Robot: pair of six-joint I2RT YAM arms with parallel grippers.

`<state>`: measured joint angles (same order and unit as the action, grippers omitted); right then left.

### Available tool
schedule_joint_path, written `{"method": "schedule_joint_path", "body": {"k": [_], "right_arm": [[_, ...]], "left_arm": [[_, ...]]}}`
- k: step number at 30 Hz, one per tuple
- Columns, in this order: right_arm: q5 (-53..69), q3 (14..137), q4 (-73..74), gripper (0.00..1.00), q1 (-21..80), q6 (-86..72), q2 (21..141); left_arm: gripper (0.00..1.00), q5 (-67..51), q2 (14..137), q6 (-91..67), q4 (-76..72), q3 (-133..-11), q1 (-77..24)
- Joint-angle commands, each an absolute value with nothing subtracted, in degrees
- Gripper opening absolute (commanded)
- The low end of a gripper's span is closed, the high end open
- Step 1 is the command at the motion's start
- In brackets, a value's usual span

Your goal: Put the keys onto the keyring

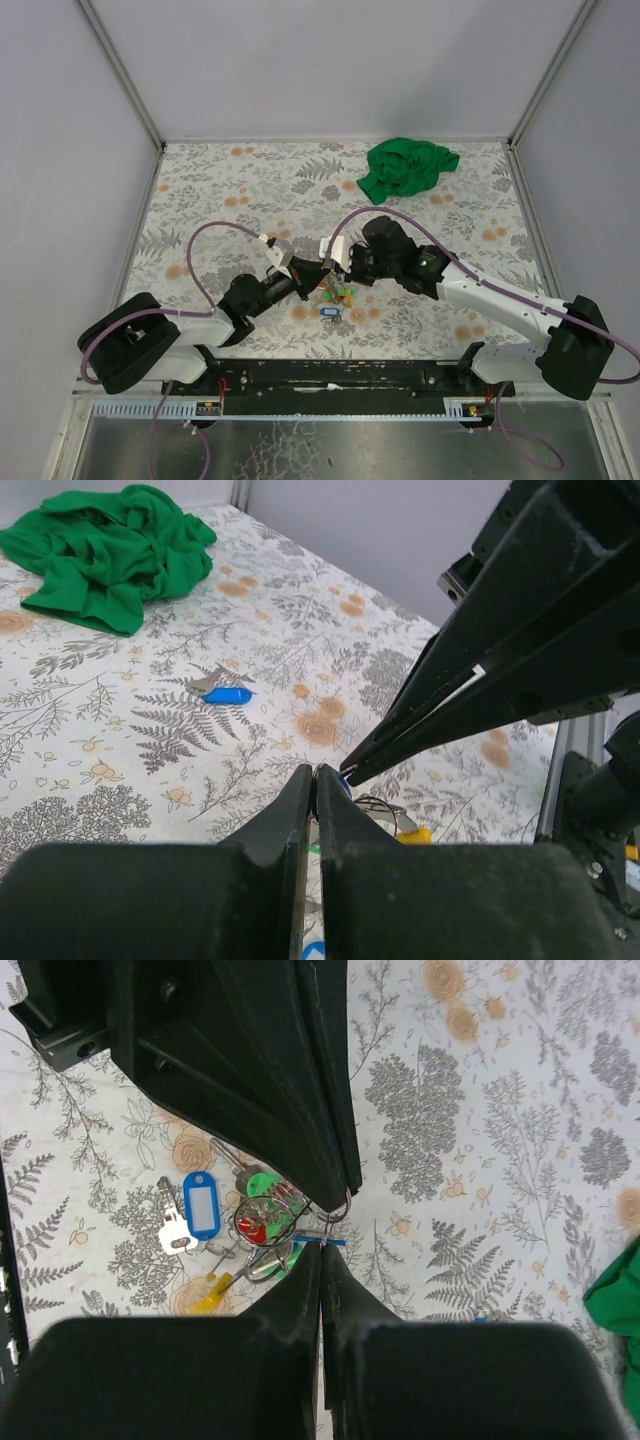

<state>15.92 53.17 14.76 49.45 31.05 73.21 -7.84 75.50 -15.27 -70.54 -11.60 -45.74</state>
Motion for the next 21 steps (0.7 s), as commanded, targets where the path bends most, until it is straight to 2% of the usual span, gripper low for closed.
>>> {"method": "schedule_joint_path", "body": {"k": [1, 9, 15, 21], "right_arm": [[14.43, 50.02, 16.17, 0.00, 50.45, 31.17, 70.53], [16.06, 49.95, 14.32, 0.00, 51.45, 31.78, 71.43], [10.52, 51.10, 14.32, 0.00, 51.58, 32.41, 68.63], [9.33, 55.69, 17.76, 0.00, 51.53, 35.58, 68.38]], "left_arm": [[0.00, 2.88, 74.85, -19.53, -84.40, -10.79, -45.02], [0.00, 4.89, 76.02, -24.95, -85.84, -10.87, -45.61], [0.14, 3.44, 75.47, -21.11, -84.26, -10.73, -45.34], [0.25, -8.34, 73.67, -13.98, -73.95, -13.82, -42.52]]}}
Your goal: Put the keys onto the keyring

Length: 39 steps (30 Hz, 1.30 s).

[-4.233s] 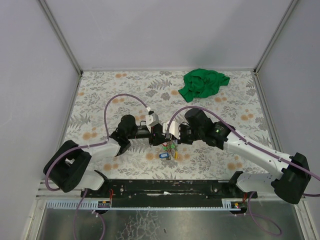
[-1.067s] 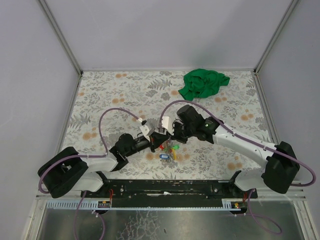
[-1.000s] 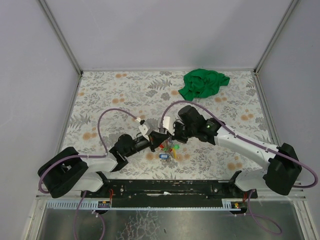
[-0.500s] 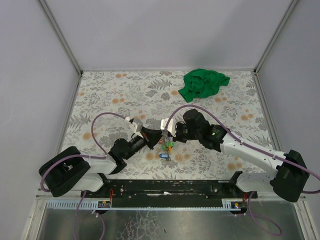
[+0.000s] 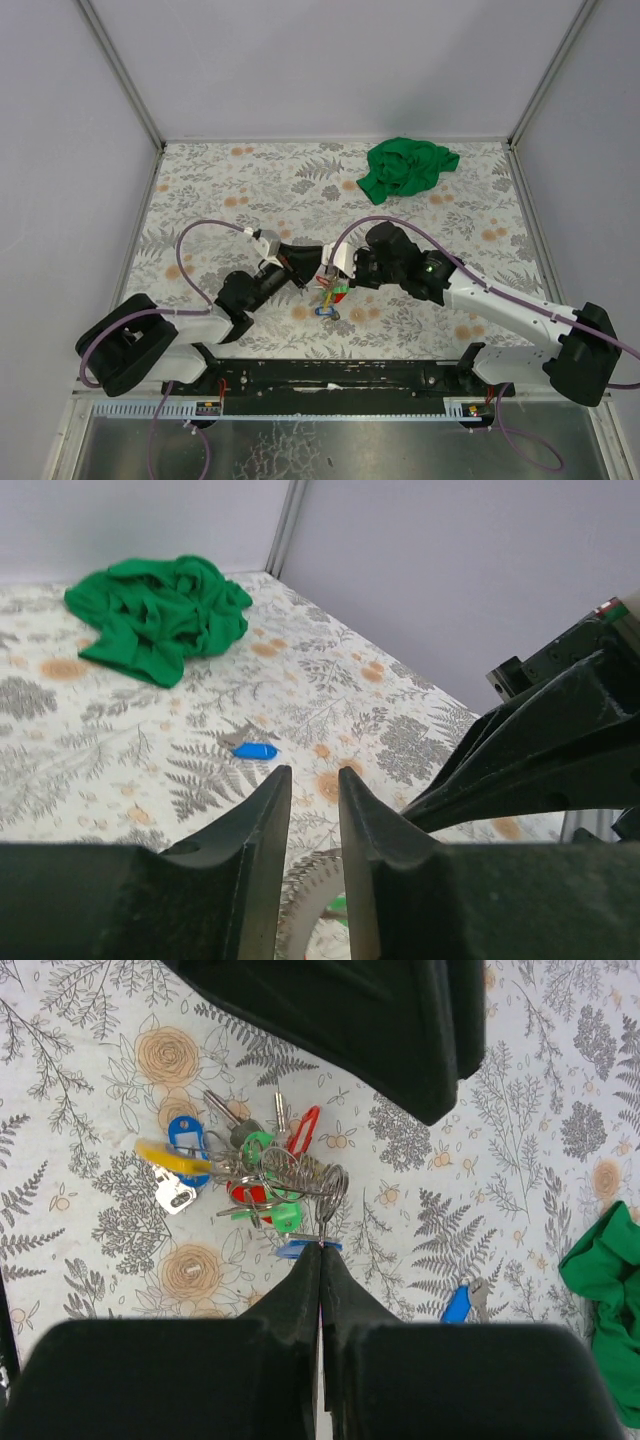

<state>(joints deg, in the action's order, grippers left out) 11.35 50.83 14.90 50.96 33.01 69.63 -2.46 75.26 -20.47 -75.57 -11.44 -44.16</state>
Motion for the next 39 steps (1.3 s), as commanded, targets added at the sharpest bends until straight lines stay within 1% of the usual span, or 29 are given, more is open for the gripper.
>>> {"method": "schedule_joint_path", "body": {"k": [1, 3, 6, 9, 12, 19, 24, 31, 39], "right_arm": [[9.39, 56.14, 18.26, 0.00, 51.56, 35.96, 68.69], [9.62, 56.56, 18.91, 0.00, 51.57, 36.62, 69.19], [10.20, 57.15, 19.91, 0.00, 51.57, 37.36, 70.04], [10.99, 58.08, 21.32, 0.00, 51.57, 38.13, 70.72], [11.53, 59.05, 22.61, 0.00, 51.59, 38.92, 71.14], [13.04, 60.70, 24.56, 0.00, 51.60, 40.22, 72.14], [13.36, 61.54, 25.91, 0.00, 51.63, 40.47, 72.64], [13.42, 61.70, 26.27, 0.00, 51.70, 40.56, 72.42], [13.71, 62.28, 26.63, 0.00, 51.72, 40.60, 72.51]], "left_arm": [[0.27, -10.62, 73.23, -12.94, -72.76, -14.07, -41.62], [0.33, -16.75, 72.20, -10.82, -69.43, -14.94, -39.48], [0.37, -25.18, 71.34, -6.29, -63.23, -16.95, -37.62], [0.41, -30.89, 71.48, -1.51, -60.80, -17.74, -36.91], [0.43, -36.17, 71.16, 2.94, -59.65, -18.23, -35.84], [0.44, -46.17, 71.87, 15.49, -46.40, -24.29, -34.91], [0.43, -50.53, 74.84, 20.36, -40.10, -29.39, -34.46], [0.30, -56.53, 77.35, 25.34, -29.53, -33.91, -33.58], [0.30, -59.05, 79.08, 26.97, -25.79, -36.05, -33.49]]}}
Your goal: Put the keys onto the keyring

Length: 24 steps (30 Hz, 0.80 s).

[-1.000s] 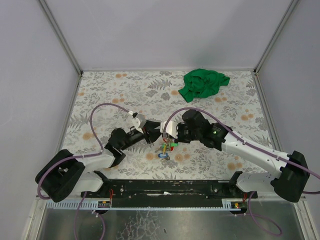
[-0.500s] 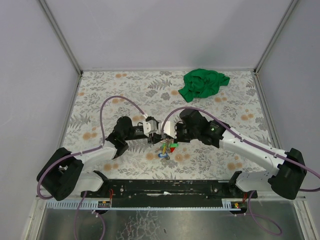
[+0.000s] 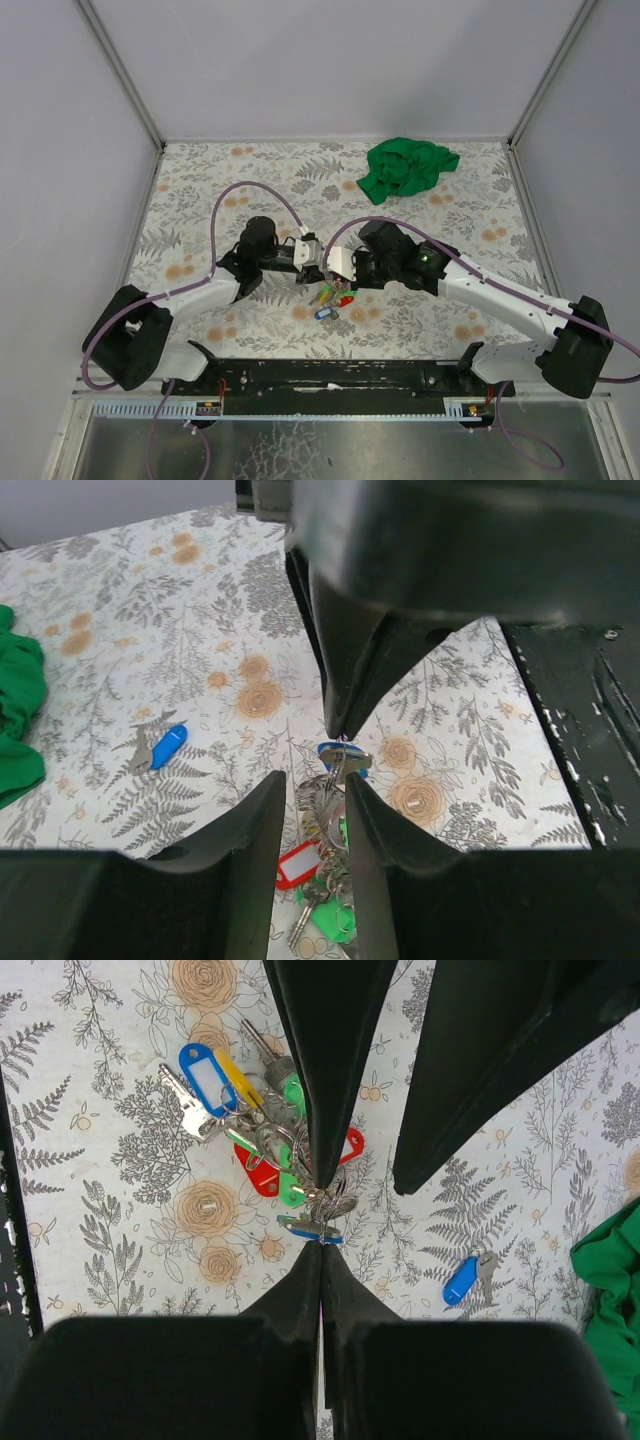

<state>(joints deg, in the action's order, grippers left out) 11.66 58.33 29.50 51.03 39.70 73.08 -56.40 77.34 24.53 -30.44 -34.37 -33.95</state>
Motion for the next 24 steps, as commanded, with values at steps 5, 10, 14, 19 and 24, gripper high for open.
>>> {"method": "schedule_joint_path", "body": {"k": [5, 10, 14, 19, 24], "right_arm": [[13.80, 62.45, 26.70, 0.00, 51.81, 40.72, 72.69], [13.89, 62.68, 26.51, 0.00, 52.03, 40.74, 72.52], [13.69, 62.27, 25.36, 0.00, 52.02, 40.68, 71.96], [13.50, 62.06, 24.12, 0.00, 52.01, 40.71, 70.80], [12.72, 61.25, 23.05, 0.00, 51.97, 40.69, 69.47]], "left_arm": [[0.31, -60.84, 81.12, 27.10, -25.07, -37.39, -33.51], [0.32, -62.16, 83.90, 26.73, -24.36, -39.10, -33.59], [0.32, -63.34, 85.29, 26.88, -23.48, -40.07, -33.67], [0.33, -63.12, 84.96, 26.63, -24.14, -39.46, -33.67], [0.33, -62.11, 83.47, 24.20, -29.23, -37.03, -33.28]]}}
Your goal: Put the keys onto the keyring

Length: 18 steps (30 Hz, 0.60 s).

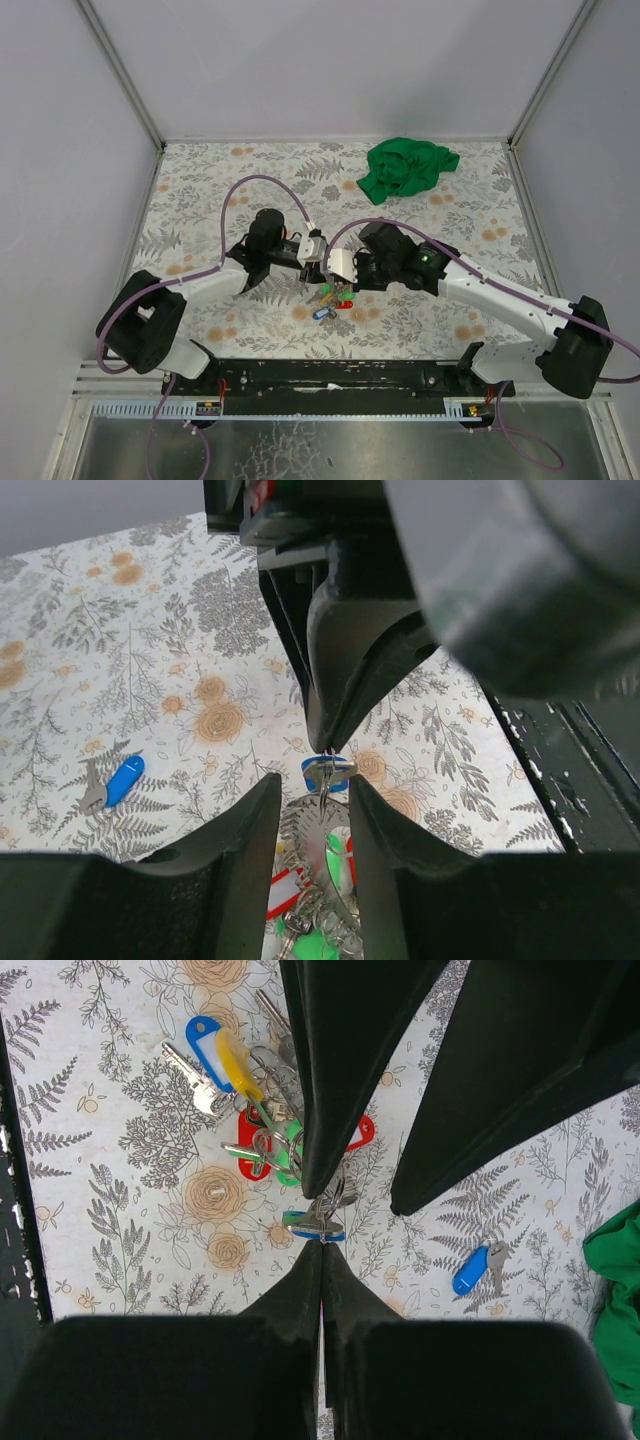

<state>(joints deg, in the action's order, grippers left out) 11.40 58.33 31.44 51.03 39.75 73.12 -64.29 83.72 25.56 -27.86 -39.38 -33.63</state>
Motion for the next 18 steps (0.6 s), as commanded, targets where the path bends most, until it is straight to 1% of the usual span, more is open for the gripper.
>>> {"method": "schedule_joint_path", "body": {"k": [1, 5, 9, 18], "right_arm": [[12.59, 61.16, 22.96, 0.00, 52.03, 40.69, 69.36], [12.27, 60.74, 22.38, 0.00, 51.98, 40.70, 68.88], [12.19, 60.05, 21.42, 0.00, 52.03, 40.86, 68.14], [14.10, 61.41, 22.44, 0.00, 51.98, 41.60, 69.61]], "left_arm": [[0.33, -61.93, 83.09, 23.56, -30.43, -36.46, -33.11], [0.34, -61.40, 81.27, 22.25, -33.19, -34.79, -32.43], [0.34, -61.89, 79.78, 18.66, -39.52, -31.80, -30.60], [0.35, -63.00, 79.55, 17.15, -41.16, -31.75, -30.42]]}}
